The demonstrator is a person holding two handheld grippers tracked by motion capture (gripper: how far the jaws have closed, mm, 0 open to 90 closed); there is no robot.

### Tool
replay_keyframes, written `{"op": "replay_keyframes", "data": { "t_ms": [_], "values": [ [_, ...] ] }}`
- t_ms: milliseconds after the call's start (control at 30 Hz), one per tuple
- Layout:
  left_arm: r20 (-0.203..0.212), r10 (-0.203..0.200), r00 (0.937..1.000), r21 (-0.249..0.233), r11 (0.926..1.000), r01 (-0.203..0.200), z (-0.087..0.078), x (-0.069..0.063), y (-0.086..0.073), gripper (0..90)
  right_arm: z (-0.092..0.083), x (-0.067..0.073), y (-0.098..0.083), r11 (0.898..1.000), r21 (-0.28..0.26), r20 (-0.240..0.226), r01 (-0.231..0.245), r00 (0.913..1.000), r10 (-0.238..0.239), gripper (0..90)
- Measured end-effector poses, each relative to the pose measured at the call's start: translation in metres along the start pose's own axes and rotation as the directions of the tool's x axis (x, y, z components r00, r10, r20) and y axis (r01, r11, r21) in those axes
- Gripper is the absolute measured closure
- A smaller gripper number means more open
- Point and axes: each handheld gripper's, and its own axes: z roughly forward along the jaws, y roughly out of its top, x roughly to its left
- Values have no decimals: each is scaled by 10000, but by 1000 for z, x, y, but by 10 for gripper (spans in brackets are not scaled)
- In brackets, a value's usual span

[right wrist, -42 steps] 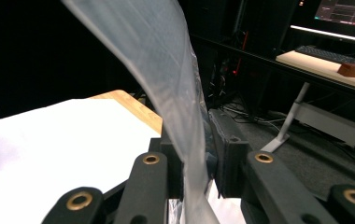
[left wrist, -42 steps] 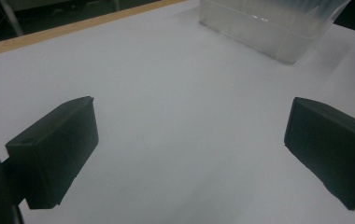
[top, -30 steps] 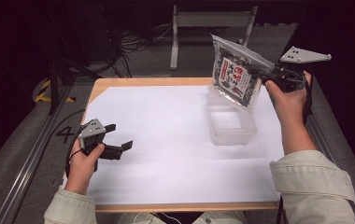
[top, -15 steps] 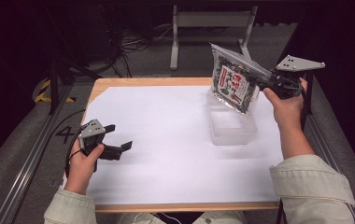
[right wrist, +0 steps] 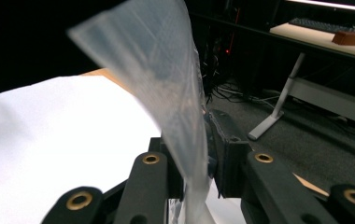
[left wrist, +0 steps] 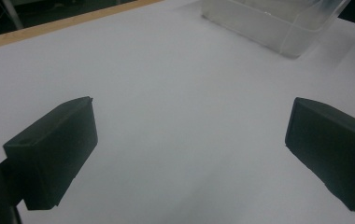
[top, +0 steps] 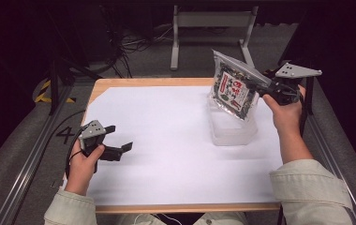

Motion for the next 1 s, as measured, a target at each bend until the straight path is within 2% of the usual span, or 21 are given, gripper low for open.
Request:
{"op": "replay_keyframes", "data": {
  "t_ms": [233,433,567,1000],
  "values": [
    [15,72,10000,46,10000,-72,0,0,0,30,0,-2,-8,9995,83,9,-308,9995,308,759],
    [26,-24,10000,62,10000,24,1,0,0,29,-1,-4,-11,9984,266,156,-495,9987,491,760],
    [47,-90,9999,86,9999,90,1,-1,-1,29,4,-3,-16,9971,626,162,-434,9990,424,760],
    [66,-97,9999,128,9999,96,2,1,-2,29,18,4,-28,9933,1026,-110,-535,9984,549,759]
  ]
}}
